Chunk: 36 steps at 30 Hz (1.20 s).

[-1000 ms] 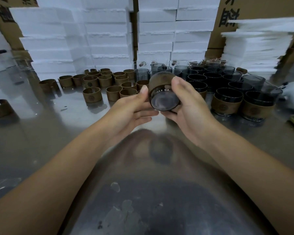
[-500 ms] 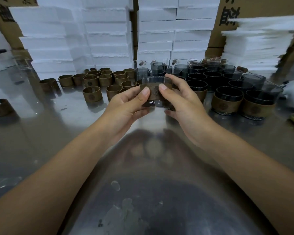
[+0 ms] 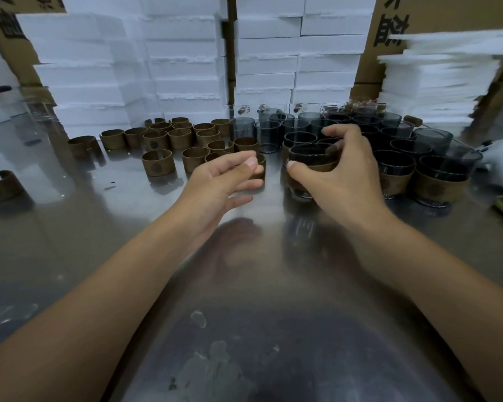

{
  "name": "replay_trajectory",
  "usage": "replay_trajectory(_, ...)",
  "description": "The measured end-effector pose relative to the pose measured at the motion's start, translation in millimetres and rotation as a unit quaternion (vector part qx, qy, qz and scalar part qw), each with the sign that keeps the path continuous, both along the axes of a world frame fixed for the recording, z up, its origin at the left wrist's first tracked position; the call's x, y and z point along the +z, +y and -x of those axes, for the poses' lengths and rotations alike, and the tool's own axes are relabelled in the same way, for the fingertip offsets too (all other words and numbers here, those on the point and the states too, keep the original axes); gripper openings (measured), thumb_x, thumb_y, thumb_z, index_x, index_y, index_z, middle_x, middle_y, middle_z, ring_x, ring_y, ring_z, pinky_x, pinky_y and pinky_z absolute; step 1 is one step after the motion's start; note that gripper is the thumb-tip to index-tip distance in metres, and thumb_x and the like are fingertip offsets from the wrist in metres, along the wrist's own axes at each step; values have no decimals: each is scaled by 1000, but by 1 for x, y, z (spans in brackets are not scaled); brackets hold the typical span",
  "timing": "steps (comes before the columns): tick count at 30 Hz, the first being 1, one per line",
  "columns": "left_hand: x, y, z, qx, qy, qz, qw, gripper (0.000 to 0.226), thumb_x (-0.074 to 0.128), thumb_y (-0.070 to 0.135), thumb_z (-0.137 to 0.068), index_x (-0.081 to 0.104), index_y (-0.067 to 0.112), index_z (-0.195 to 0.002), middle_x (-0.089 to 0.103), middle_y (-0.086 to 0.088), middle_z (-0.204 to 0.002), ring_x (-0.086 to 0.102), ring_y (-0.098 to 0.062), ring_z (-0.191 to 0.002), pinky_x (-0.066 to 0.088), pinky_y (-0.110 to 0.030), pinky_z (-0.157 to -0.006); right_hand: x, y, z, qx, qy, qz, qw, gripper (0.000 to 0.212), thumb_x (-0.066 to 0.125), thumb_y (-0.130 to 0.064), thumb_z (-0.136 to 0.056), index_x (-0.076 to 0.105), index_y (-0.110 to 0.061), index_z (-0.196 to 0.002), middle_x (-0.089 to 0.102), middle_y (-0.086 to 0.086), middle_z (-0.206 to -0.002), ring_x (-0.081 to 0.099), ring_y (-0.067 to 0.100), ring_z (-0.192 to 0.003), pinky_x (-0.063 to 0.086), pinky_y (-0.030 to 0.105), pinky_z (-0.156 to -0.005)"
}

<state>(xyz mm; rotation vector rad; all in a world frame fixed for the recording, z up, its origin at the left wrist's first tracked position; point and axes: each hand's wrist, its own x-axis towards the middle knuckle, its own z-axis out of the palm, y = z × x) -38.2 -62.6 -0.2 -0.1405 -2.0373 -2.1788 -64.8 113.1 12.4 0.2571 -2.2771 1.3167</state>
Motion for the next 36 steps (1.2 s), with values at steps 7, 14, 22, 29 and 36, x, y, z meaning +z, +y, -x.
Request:
replay_trajectory(7, -1, -2, 2, 3, 4, 21, 1000, 20, 61, 28, -90, 67, 26, -110, 74, 7, -90, 70, -13, -93, 53, -28, -80, -3, 17, 11, -88, -78, -114, 986, 66, 69, -48, -73, 41, -22, -127, 35, 0, -120, 45, 21, -108, 37, 32, -75)
replay_trajectory(14, -3, 0, 3, 4, 12, 46, 999, 16, 59, 26, -92, 66, 29, -106, 74, 10, -86, 70, -10, -91, 53, -24, -77, -10, 20, 15, -82, -38, -213, 973, 63, 66, -45, -81, 41, -18, -131, 42, 6, -129, 47, 27, -115, 42, 35, -78)
replay_trajectory(22, -4, 0, 3, 3, 17, 53, 998, 15, 59, 25, -93, 66, 30, -104, 74, 10, -85, 70, -10, -91, 53, -25, -77, -13, 24, 21, -117, 16, -371, 921, 62, 48, -49, -93, 36, -13, -142, 55, 12, -131, 30, 30, -134, 23, 46, -106)
replay_trajectory(29, -4, 0, 3, 3, 17, 47, 999, 17, 59, 25, -93, 66, 28, -108, 74, 9, -87, 70, -11, -92, 53, -24, -76, -14, 22, 24, -97, -5, -378, 921, 62, 42, -47, -97, 29, -13, -147, 40, 9, -149, 13, 23, -146, 5, 53, -115)
replay_trajectory(36, -4, -2, 3, 5, 12, 43, 999, 17, 58, 24, -93, 65, 29, -107, 73, 10, -86, 69, -8, -89, 53, -20, -74, -8, 25, 20, -107, 16, -287, 952, 50, 44, -46, -97, 43, -18, -138, 49, 5, -139, 32, 24, -137, 11, 52, -114)
